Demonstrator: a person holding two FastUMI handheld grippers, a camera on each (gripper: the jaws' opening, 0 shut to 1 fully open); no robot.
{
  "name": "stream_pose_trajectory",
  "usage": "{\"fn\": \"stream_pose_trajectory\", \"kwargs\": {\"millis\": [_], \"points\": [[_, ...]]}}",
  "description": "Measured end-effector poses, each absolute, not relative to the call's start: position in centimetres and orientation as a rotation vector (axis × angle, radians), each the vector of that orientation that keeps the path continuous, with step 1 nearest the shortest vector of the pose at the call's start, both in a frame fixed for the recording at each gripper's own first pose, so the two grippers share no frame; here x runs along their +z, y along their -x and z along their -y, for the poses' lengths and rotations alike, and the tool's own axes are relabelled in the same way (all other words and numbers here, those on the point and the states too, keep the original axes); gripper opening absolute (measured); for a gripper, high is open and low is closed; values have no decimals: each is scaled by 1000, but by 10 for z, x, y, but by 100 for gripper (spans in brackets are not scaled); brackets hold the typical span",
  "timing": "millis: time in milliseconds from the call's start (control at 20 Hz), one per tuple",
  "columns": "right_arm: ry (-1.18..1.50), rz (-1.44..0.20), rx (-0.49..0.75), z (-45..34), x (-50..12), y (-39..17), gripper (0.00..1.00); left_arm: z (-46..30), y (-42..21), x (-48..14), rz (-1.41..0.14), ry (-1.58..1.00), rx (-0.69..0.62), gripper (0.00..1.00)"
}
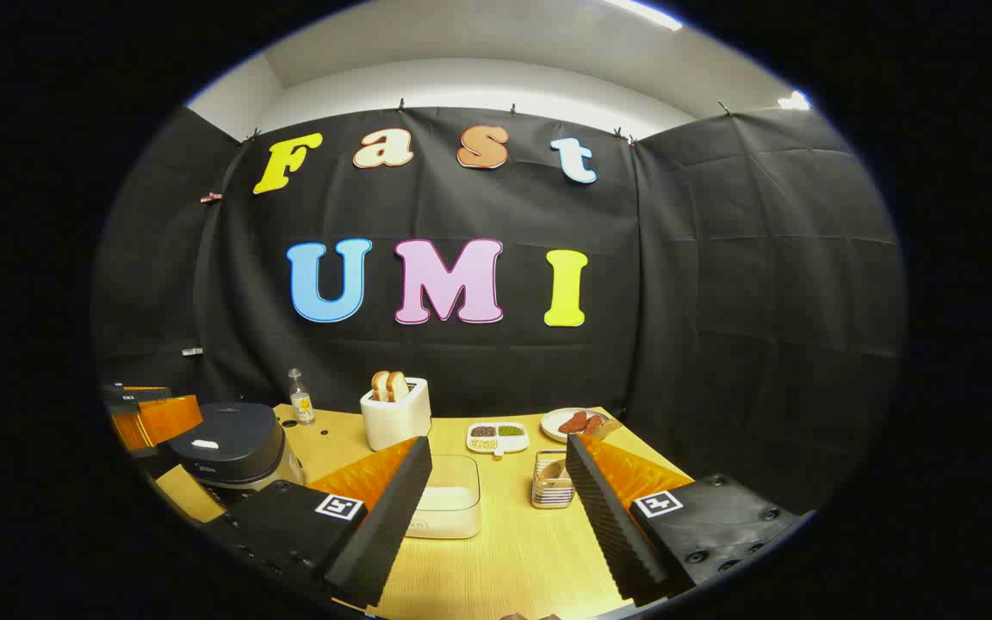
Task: Close the left gripper, press the button to open the rice cooker; take a wooden spoon from the chopstick holder with the right hand, scoop a spoonful of rice and pour it into the rice cooker, then put the wooden spoon back into the chopstick holder.
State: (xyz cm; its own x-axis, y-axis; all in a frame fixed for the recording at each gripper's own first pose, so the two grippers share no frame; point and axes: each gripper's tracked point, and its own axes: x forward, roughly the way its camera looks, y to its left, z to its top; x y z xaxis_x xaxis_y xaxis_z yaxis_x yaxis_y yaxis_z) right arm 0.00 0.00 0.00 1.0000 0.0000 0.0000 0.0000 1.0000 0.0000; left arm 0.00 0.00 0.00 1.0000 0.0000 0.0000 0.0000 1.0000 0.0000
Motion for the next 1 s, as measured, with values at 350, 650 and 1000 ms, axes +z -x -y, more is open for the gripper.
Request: {"fn": "stream_pose_trajectory", "kwargs": {"millis": [350, 650, 1000], "points": [[-31, -34, -39, 14, -11, 4, 98, -4, 2, 8, 49, -51, 37, 95], [-23, -53, -50, 18, -17, 5, 98, -3, 2, 1, 26, -47, 26, 95], [-54, -85, -83, 27, -27, 8, 98, -18, -7, 2, -55, -4, 68, 95]]}}
